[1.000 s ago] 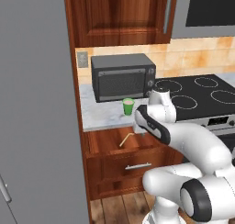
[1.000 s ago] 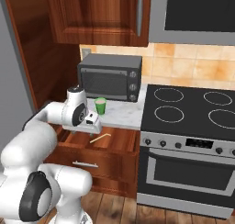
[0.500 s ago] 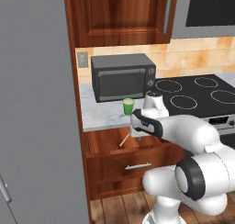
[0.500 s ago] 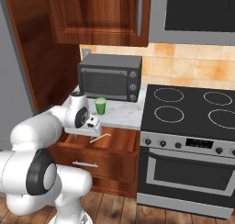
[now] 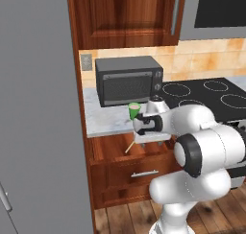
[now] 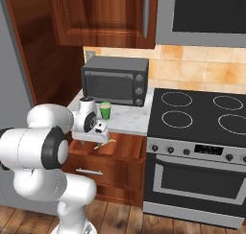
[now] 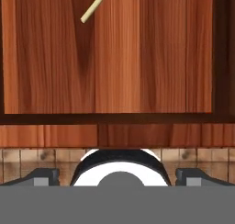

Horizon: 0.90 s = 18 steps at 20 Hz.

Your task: Pick up the straw from the right drawer and put it inside the smoothie cup.

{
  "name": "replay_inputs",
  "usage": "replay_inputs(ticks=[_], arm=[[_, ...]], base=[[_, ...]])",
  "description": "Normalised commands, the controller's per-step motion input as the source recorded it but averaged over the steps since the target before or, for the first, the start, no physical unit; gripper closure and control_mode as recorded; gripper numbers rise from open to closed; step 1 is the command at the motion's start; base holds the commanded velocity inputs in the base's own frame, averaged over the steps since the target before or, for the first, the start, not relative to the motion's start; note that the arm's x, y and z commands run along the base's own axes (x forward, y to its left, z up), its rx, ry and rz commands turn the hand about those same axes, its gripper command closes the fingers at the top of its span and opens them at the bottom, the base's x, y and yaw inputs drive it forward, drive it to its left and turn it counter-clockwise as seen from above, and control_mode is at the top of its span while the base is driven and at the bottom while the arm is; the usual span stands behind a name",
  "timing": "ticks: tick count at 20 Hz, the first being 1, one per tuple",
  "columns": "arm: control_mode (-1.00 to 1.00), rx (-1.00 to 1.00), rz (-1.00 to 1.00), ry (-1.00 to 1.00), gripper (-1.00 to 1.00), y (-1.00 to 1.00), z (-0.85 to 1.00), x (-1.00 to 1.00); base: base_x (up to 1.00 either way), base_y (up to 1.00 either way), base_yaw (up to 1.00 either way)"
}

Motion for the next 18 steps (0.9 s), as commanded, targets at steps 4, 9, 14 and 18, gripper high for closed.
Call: replay_inputs(ticks=[4, 9, 14, 18], arm=[[-1.00, 0.00, 0.00, 0.02, -1.00, 0.00, -0.33, 0.28], [-1.00, 0.00, 0.00, 0.00, -1.00, 0.00, -0.41, 0.25], [-1.00, 0.00, 0.00, 0.00, -1.00, 0.00, -0.41, 0.24], [-1.00, 0.00, 0.00, 0.00, -1.00, 0.00, -0.38, 0.27]], base=[[0.00, 0.00, 0.00], [0.00, 0.00, 0.00], [0.00, 0.00, 0.00], [0.00, 0.00, 0.00]])
